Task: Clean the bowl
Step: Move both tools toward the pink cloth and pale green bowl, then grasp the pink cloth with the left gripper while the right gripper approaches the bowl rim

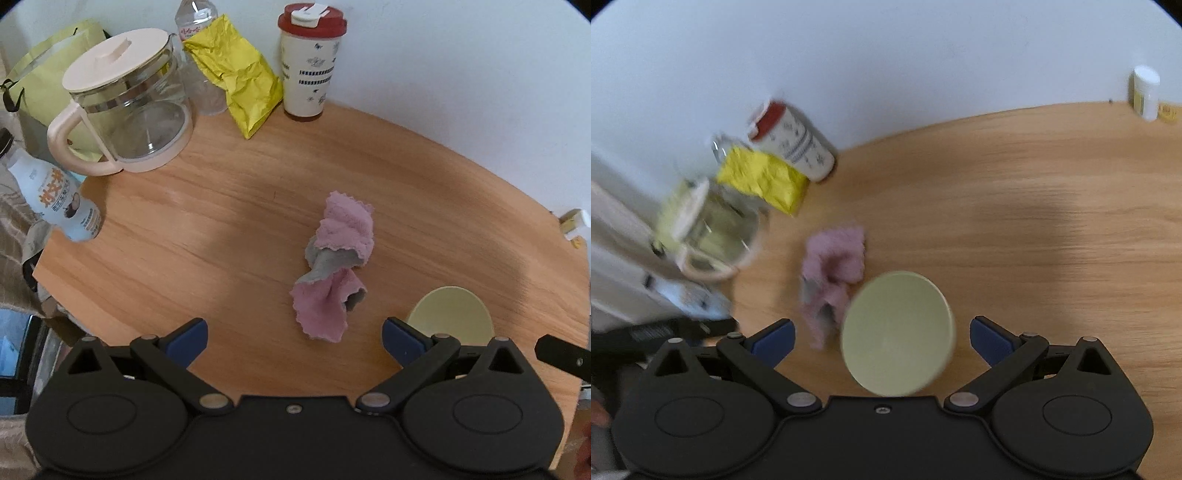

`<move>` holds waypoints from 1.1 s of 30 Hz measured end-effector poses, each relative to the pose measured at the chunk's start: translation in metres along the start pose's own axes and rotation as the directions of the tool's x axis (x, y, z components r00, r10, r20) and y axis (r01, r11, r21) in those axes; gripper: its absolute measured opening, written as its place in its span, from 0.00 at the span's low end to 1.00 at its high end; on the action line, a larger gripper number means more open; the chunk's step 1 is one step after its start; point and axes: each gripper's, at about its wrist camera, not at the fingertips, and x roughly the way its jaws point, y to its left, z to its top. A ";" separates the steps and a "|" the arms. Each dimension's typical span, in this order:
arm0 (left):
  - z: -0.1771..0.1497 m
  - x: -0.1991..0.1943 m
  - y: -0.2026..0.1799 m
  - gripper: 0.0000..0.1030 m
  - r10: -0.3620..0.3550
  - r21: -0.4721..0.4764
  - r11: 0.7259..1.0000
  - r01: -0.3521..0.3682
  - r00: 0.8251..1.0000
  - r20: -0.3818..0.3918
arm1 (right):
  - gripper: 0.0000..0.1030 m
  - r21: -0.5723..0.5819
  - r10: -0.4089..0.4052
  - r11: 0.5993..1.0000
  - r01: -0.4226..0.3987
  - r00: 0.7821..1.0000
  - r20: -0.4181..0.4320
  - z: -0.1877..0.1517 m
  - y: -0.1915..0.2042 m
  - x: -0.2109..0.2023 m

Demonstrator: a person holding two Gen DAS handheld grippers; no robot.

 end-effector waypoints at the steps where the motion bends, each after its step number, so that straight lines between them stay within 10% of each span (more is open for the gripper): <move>1: 0.000 0.003 -0.001 1.00 0.004 -0.003 1.000 -0.004 1.000 0.000 | 1.00 0.005 -0.031 0.999 0.031 0.999 -0.007 0.003 -0.005 0.003; 12: -0.007 0.036 -0.015 0.99 0.018 0.010 1.000 -0.018 0.999 -0.038 | 0.99 -0.178 -0.264 0.949 0.261 0.964 0.009 0.010 -0.015 0.037; 25: 0.016 0.068 -0.004 1.00 -0.034 0.113 0.993 0.036 0.999 -0.023 | 0.99 -0.138 -0.263 0.958 0.250 0.962 -0.080 0.008 -0.023 0.071; 33: 0.029 0.093 -0.005 0.99 -0.098 0.179 0.979 0.102 0.995 -0.029 | 0.77 -0.082 -0.282 0.958 0.276 0.956 -0.080 0.001 -0.023 0.076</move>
